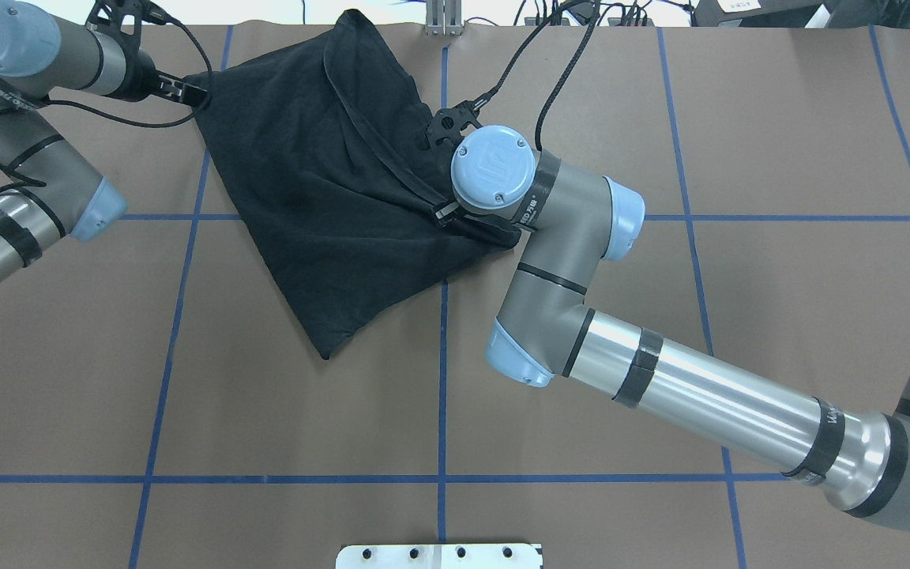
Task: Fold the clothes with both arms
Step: 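Move the right gripper to the shirt's nearer corner and grasp it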
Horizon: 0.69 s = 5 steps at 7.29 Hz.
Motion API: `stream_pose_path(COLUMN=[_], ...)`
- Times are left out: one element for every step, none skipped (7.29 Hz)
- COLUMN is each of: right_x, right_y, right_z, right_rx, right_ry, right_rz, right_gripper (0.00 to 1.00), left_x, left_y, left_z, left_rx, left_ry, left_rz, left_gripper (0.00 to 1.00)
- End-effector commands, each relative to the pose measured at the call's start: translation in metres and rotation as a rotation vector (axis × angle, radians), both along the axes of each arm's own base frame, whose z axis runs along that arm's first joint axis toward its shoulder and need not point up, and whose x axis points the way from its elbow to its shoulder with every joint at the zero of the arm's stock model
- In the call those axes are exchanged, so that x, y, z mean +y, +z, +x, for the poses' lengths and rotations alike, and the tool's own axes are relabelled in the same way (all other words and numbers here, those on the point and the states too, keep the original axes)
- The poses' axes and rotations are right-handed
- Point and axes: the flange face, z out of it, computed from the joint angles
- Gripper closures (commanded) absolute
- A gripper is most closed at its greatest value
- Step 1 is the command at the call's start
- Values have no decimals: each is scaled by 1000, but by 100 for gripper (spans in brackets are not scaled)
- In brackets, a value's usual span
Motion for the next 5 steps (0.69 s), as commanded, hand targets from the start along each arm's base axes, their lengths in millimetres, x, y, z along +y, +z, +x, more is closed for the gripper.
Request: stream_pose_path(right_x=[11, 20, 21, 19, 14], right_y=[11, 13, 11, 9, 9], right_z=[-9, -19, -20, -18, -13], right_rx=[37, 47, 46, 45, 46], right_ry=[-44, -49, -49, -47, -39], right_rz=[32, 40, 42, 44, 45], right_gripper=[23, 27, 43, 64, 79], left_x=[1, 1, 1, 1, 1], left_y=[1, 1, 1, 1, 3], left_z=[1, 1, 1, 1, 1], left_rx=[9, 8, 8, 8, 6], left_ry=[-7, -7, -7, -7, -7], left_rz=[-12, -14, -14, -14, -16], left_gripper=[0, 0, 0, 0, 0])
